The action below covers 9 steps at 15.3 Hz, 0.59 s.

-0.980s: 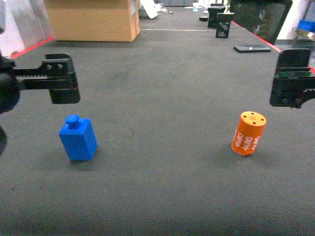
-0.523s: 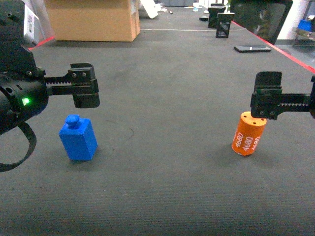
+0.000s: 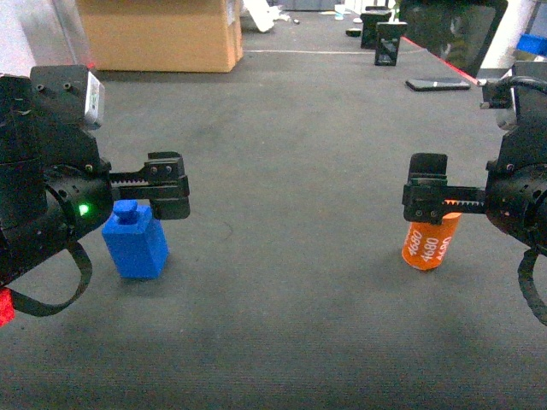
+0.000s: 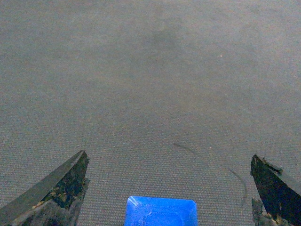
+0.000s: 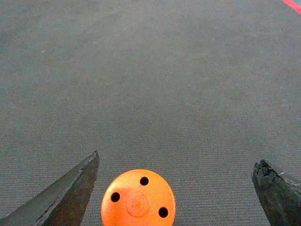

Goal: Sort blue parts and orange caps into right shelf containers

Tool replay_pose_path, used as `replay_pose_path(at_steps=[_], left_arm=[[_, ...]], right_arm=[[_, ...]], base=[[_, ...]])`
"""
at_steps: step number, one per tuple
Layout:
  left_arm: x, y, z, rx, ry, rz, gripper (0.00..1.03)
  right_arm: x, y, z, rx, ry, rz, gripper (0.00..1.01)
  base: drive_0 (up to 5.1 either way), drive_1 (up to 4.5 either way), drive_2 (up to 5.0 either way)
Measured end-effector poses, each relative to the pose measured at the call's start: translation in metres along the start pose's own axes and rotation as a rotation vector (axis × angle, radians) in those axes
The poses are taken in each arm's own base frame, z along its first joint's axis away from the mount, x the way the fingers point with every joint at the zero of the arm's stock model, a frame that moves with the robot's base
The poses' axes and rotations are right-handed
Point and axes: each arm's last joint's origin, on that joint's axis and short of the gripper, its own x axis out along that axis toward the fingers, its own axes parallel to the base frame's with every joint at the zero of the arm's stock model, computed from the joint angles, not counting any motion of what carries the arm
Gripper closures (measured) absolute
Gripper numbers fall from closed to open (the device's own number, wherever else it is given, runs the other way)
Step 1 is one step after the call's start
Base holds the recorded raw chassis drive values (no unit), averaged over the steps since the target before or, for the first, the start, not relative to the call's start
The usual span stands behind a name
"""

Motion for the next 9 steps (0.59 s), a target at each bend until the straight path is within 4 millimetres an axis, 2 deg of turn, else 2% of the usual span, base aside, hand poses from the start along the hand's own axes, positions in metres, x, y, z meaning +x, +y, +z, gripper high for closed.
replay_pose_path(at_steps=[1, 3, 8, 9], left_arm=[[0.010, 0.004, -0.006, -0.012, 0.018, 0.008, 0.05], [0.022, 0.004, -0.030, -0.009, 0.097, 0.005, 0.05], [0.024, 0.003, -0.052, 0.014, 0.191, 0.014, 0.05], [0.024, 0.003, -0.052, 0.015, 0.192, 0.018, 0.05]], right_arm=[[0.012, 0.004, -0.005, 0.007, 0.023, 0.014, 0.03], [0.024, 0.014, -0.025, 0.024, 0.092, 0.053, 0.03], [0.025, 0.017, -0.038, 0.010, 0.158, 0.049, 0.03], [0.026, 0.017, -0.044, 0.008, 0.185, 0.047, 0.09]], base=[[0.0, 0.00, 0.0], [0.0, 0.00, 0.0], [0.0, 0.00, 0.0], [0.0, 0.00, 0.0]])
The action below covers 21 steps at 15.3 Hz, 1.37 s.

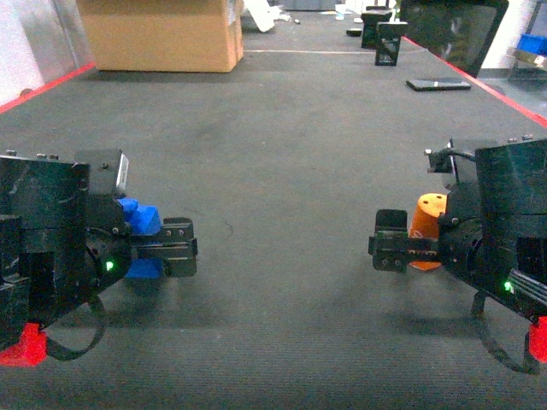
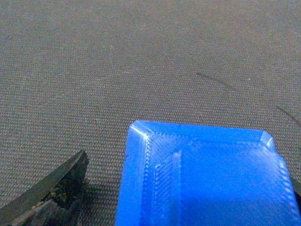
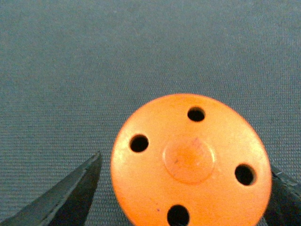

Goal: Sort blue parts and orange caps into right shelf containers

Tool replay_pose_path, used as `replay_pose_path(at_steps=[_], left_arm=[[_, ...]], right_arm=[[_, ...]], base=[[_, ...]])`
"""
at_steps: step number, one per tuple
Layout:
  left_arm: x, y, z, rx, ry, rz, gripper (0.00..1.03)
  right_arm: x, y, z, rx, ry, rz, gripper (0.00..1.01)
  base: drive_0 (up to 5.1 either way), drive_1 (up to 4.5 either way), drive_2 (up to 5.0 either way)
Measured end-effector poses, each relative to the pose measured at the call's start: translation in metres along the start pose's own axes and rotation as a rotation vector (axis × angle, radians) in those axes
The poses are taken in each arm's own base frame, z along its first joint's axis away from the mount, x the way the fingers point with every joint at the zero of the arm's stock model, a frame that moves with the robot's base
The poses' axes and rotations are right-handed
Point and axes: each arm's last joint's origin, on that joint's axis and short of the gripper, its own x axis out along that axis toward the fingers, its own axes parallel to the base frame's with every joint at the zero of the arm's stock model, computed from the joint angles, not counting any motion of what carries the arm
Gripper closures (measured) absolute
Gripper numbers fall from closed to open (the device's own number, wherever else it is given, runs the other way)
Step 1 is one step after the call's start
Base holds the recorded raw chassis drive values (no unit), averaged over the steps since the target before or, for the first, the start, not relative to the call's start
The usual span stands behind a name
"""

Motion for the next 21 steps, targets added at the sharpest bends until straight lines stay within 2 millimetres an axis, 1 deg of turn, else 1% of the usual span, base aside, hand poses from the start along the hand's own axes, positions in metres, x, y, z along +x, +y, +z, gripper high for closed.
replay_pose_path(at_steps=[1, 2, 3, 4, 5, 6, 7, 8, 9, 10, 11, 12, 13, 15, 18, 20, 21], left_arm=[[0.000, 0.000, 0.000, 0.001, 0.004, 0.002, 0.05], [0.001, 0.000, 0.000, 0.002, 0.002, 0.008, 0.08], [0.001, 0.000, 0.000, 0.002, 0.003, 0.008, 0.15], [0.001, 0.000, 0.000, 0.001, 0.001, 0.011, 0.26], [0.001, 0.000, 0.001, -0.001, -0.008, 0.013, 0.35], [0.000, 0.000, 0.002, -0.005, -0.019, 0.014, 0.41], [-0.002, 0.001, 0.004, -0.008, -0.031, 0.015, 0.51], [-0.012, 0.003, 0.007, -0.027, -0.051, 0.015, 0.60], [-0.019, 0.005, 0.010, -0.031, -0.067, 0.013, 0.61], [-0.027, 0.007, 0.016, -0.041, -0.104, 0.015, 0.61], [-0.054, 0.014, 0.036, -0.061, -0.218, 0.021, 0.61], [-0.073, 0.019, 0.046, -0.066, -0.283, 0.030, 0.61], [-0.092, 0.025, 0.052, -0.069, -0.327, 0.049, 0.61], [-0.137, 0.036, 0.053, -0.069, -0.386, 0.101, 0.61], [-0.199, 0.044, 0.053, -0.088, -0.471, 0.139, 0.61], [-0.226, 0.043, 0.059, -0.119, -0.555, 0.123, 0.61], [-0.233, 0.041, 0.063, -0.135, -0.598, 0.108, 0.61]], right_arm=[[0.001, 0.000, -0.003, 0.002, 0.015, -0.003, 0.20], [0.001, 0.000, -0.003, 0.003, 0.017, -0.003, 0.31], [0.001, 0.000, -0.003, 0.003, 0.014, -0.002, 0.40], [0.001, 0.001, -0.003, 0.002, 0.012, 0.000, 0.49], [0.000, 0.002, -0.003, 0.002, 0.007, -0.001, 0.55], [0.000, 0.002, -0.002, 0.003, 0.002, 0.000, 0.56], [-0.004, 0.001, 0.000, 0.006, -0.012, 0.002, 0.57], [-0.014, -0.001, 0.005, 0.003, -0.047, 0.007, 0.57], [-0.021, -0.002, 0.010, 0.003, -0.073, 0.010, 0.57], [-0.033, -0.006, 0.018, 0.006, -0.109, 0.011, 0.57], [-0.063, -0.014, 0.033, 0.009, -0.200, 0.021, 0.57], [-0.083, -0.021, 0.038, 0.008, -0.240, 0.020, 0.57], [-0.102, -0.028, 0.038, 0.005, -0.259, 0.017, 0.57], [-0.144, -0.041, 0.032, -0.006, -0.279, 0.010, 0.57], [-0.200, -0.052, 0.028, 0.006, -0.343, 0.019, 0.57], [-0.229, -0.051, 0.032, 0.026, -0.444, 0.027, 0.57], [-0.234, -0.049, 0.037, 0.047, -0.494, 0.013, 0.57]], base=[[0.0, 0.00, 0.0], [0.0, 0.00, 0.0], [0.0, 0.00, 0.0], [0.0, 0.00, 0.0], [0.0, 0.00, 0.0], [0.0, 0.00, 0.0], [0.0, 0.00, 0.0], [0.0, 0.00, 0.0], [0.0, 0.00, 0.0], [0.0, 0.00, 0.0], [0.0, 0.00, 0.0], [0.0, 0.00, 0.0], [0.0, 0.00, 0.0], [0.0, 0.00, 0.0], [0.0, 0.00, 0.0], [0.0, 0.00, 0.0], [0.0, 0.00, 0.0]])
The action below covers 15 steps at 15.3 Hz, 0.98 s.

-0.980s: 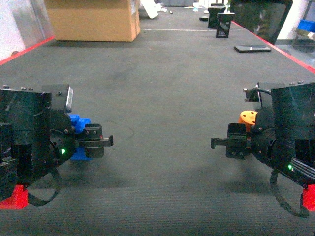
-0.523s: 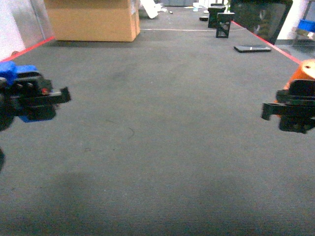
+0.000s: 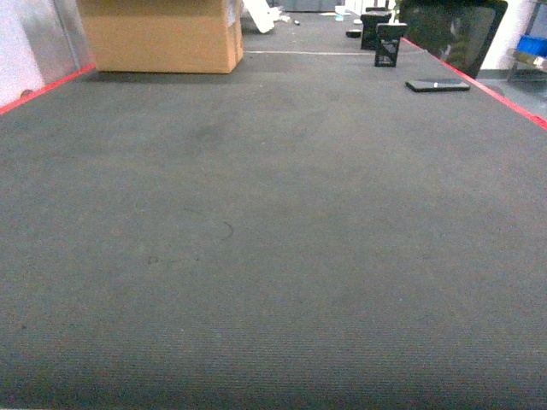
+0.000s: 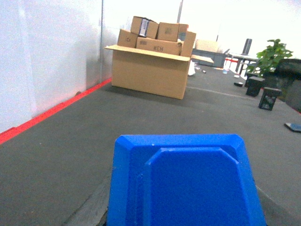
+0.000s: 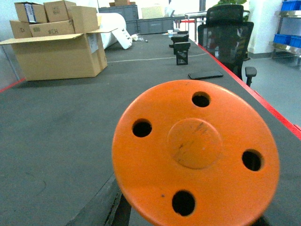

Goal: Sort blue parts and orange caps into right shelf containers

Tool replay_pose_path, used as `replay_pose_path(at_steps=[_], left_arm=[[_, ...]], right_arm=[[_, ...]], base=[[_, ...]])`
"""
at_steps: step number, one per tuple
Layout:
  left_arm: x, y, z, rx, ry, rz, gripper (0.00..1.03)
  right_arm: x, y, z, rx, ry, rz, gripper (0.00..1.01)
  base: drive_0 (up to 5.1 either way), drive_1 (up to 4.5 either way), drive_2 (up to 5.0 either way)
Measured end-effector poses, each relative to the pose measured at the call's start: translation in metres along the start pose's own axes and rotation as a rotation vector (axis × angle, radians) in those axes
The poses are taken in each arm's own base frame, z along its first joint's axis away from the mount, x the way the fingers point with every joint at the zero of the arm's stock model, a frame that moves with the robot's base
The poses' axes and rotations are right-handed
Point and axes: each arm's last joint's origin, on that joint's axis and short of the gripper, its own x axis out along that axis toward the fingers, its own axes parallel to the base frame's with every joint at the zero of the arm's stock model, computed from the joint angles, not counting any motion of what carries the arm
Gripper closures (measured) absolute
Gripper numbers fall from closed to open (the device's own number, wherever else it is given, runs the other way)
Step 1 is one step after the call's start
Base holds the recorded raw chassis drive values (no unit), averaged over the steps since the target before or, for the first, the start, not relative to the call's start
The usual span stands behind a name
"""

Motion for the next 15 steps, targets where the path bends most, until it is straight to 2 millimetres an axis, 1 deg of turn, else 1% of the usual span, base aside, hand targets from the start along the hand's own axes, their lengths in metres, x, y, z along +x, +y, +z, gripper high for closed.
replay_pose_path(at_steps=[1, 3, 4, 6, 8, 11, 12, 13, 14, 15], left_arm=[[0.000, 0.000, 0.000, 0.001, 0.003, -0.004, 0.61], [0.001, 0.000, -0.005, 0.016, 0.031, 0.003, 0.61], [-0.001, 0.004, -0.006, 0.075, 0.107, -0.067, 0.61], [-0.011, 0.016, -0.012, 0.105, 0.144, -0.146, 0.61], [-0.020, 0.025, -0.021, 0.112, 0.161, -0.159, 0.61], [-0.031, 0.035, -0.026, 0.109, 0.151, -0.158, 0.61], [-0.033, 0.041, -0.029, 0.109, 0.159, -0.177, 0.61], [-0.036, 0.048, -0.031, 0.112, 0.160, -0.151, 0.61], [-0.039, 0.049, -0.031, 0.111, 0.154, -0.153, 0.61], [-0.042, 0.049, -0.031, 0.111, 0.148, -0.166, 0.61]], right_arm=[[0.000, 0.000, 0.001, 0.000, -0.002, -0.004, 0.57], [0.001, 0.000, -0.003, -0.013, 0.024, -0.008, 0.57], [-0.001, -0.004, -0.003, -0.044, 0.022, 0.018, 0.57], [-0.012, -0.018, -0.012, -0.084, 0.026, 0.018, 0.57], [-0.019, -0.027, -0.018, -0.090, 0.031, 0.021, 0.57], [-0.030, -0.038, -0.025, -0.096, 0.024, 0.023, 0.57], [-0.033, -0.040, -0.027, -0.096, 0.027, 0.022, 0.57], [-0.035, -0.044, -0.028, -0.097, 0.032, 0.042, 0.57], [-0.039, -0.052, -0.028, -0.099, 0.022, 0.009, 0.57], [-0.041, -0.053, -0.030, -0.100, 0.008, 0.017, 0.57]], base=[[0.0, 0.00, 0.0], [0.0, 0.00, 0.0], [0.0, 0.00, 0.0], [0.0, 0.00, 0.0], [0.0, 0.00, 0.0], [0.0, 0.00, 0.0], [0.0, 0.00, 0.0], [0.0, 0.00, 0.0], [0.0, 0.00, 0.0], [0.0, 0.00, 0.0]])
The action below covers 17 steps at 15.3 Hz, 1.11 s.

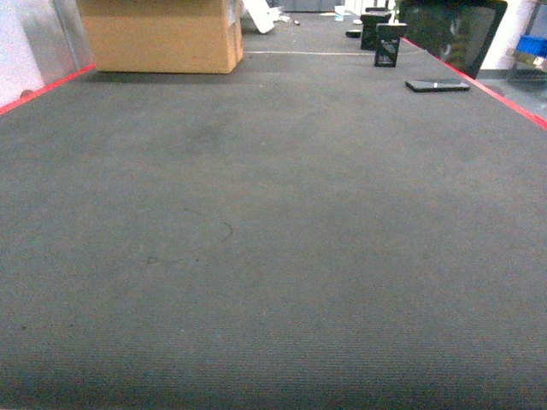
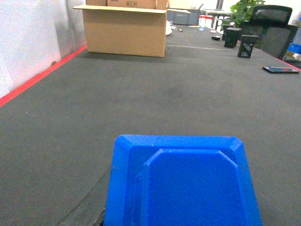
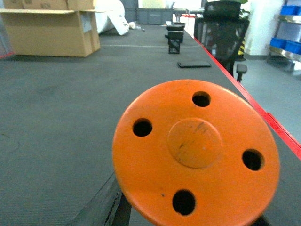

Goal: Sort blue parts and orange caps into right shelf containers

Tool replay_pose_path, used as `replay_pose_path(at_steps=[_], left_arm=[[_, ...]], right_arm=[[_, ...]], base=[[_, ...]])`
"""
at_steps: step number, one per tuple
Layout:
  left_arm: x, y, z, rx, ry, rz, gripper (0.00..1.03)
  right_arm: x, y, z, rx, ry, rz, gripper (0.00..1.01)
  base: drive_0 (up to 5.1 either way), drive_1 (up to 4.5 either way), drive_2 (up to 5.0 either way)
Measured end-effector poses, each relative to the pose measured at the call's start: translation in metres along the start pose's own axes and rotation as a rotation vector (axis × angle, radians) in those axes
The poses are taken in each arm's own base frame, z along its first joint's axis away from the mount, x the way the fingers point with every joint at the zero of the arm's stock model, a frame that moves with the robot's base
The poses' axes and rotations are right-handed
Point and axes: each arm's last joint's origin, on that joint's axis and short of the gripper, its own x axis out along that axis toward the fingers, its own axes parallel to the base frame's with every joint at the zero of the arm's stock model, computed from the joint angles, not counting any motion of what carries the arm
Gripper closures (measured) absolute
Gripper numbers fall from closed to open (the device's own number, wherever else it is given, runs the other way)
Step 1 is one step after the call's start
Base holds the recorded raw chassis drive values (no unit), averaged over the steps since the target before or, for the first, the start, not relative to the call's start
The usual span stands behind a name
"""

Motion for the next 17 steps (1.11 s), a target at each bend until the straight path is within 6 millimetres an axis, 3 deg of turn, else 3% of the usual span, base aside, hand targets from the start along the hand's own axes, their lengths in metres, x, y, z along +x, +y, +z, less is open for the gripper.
replay_pose_path(at_steps=[17], left_arm=[[-0.027, 0.000, -0.012, 0.000, 0.010, 0.002, 0.62]], right_arm=[[-0.026, 0.000, -0.007, -0.002, 0.008, 0.008, 0.57]], base=[[0.0, 0.00, 0.0]])
